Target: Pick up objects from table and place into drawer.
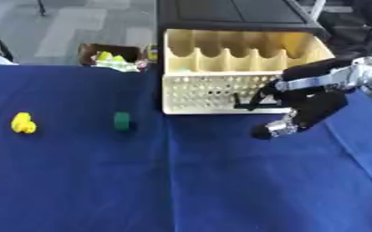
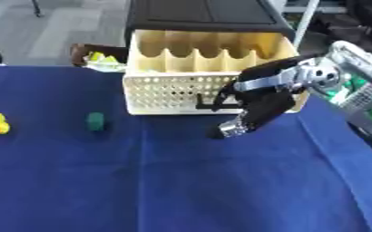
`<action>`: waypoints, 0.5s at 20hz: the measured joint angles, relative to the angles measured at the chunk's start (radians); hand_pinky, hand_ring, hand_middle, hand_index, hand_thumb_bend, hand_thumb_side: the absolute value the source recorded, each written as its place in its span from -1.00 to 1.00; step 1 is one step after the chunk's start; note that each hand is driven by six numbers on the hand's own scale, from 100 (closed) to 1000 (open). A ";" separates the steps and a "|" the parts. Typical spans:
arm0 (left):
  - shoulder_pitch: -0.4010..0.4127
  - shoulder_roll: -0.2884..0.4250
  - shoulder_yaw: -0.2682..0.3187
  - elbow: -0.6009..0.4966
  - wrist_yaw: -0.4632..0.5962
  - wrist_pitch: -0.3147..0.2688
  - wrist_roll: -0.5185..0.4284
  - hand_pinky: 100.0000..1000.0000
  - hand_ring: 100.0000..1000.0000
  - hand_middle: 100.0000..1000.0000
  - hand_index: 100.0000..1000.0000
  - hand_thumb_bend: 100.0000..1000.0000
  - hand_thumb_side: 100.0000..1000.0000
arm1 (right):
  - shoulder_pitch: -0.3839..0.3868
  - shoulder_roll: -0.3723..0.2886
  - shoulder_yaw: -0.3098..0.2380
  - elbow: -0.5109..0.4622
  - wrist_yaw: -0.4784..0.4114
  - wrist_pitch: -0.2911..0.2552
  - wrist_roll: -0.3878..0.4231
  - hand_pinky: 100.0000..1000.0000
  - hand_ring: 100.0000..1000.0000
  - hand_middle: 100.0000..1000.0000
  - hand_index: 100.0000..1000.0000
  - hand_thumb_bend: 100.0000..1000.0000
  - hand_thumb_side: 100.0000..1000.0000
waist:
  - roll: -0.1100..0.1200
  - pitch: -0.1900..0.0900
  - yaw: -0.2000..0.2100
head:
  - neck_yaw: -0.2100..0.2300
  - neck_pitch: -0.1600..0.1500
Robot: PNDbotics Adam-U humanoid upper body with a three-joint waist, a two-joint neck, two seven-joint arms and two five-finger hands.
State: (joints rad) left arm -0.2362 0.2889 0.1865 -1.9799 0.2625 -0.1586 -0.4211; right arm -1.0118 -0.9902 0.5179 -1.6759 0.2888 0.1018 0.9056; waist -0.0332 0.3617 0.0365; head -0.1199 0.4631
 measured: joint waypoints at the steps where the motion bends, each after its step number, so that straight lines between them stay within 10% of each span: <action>1: 0.000 0.000 0.000 0.000 0.000 0.000 0.000 -0.28 0.11 -0.05 0.54 -1.00 0.66 | 0.000 0.000 0.000 0.002 0.001 -0.013 0.000 -0.78 -1.00 -1.00 0.84 -0.37 0.60 | 0.000 0.000 0.000 | 0.000 0.000; 10: 0.000 0.000 -0.005 0.000 -0.003 0.003 -0.006 -0.28 0.12 -0.05 0.54 -1.00 0.66 | 0.000 0.000 -0.006 0.028 0.032 -0.103 -0.001 -0.75 -1.00 -1.00 0.83 -0.43 0.30 | 0.000 0.002 0.000 | 0.000 0.000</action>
State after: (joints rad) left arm -0.2362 0.2889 0.1814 -1.9799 0.2598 -0.1560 -0.4272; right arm -1.0115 -0.9905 0.5119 -1.6483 0.3206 -0.0012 0.9049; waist -0.0332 0.3640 0.0366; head -0.1198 0.4628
